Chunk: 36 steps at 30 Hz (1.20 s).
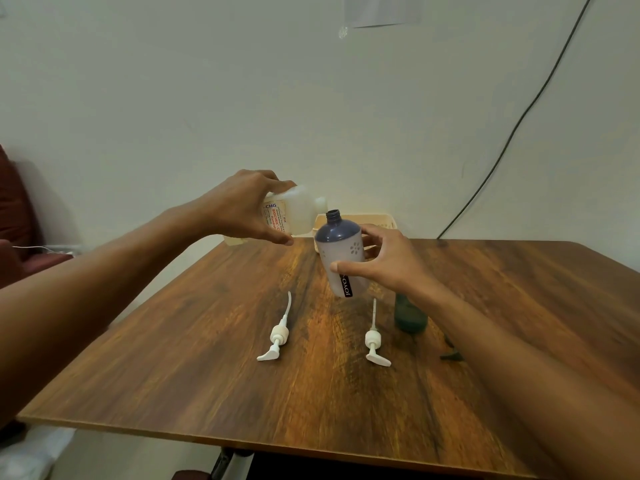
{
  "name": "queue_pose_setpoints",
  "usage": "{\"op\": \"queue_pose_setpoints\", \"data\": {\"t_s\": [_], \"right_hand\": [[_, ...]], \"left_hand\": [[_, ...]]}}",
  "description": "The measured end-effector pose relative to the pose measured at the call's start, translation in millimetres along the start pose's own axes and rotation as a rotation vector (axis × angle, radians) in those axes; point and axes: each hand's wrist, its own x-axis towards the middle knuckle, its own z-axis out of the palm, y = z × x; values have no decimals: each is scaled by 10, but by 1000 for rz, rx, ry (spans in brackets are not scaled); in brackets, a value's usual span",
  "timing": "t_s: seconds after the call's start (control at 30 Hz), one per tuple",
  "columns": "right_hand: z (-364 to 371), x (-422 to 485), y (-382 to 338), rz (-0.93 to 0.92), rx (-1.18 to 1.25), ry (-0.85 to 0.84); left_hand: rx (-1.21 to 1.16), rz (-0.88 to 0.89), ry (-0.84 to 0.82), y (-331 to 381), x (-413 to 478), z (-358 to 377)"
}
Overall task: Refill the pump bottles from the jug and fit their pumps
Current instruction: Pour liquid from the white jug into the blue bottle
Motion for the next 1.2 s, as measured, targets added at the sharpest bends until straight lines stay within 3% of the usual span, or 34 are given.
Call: {"op": "queue_pose_setpoints", "data": {"t_s": [1.2], "right_hand": [[28, -3, 70, 6, 14, -33]], "left_hand": [[96, 9, -31, 8, 4, -21]]}}
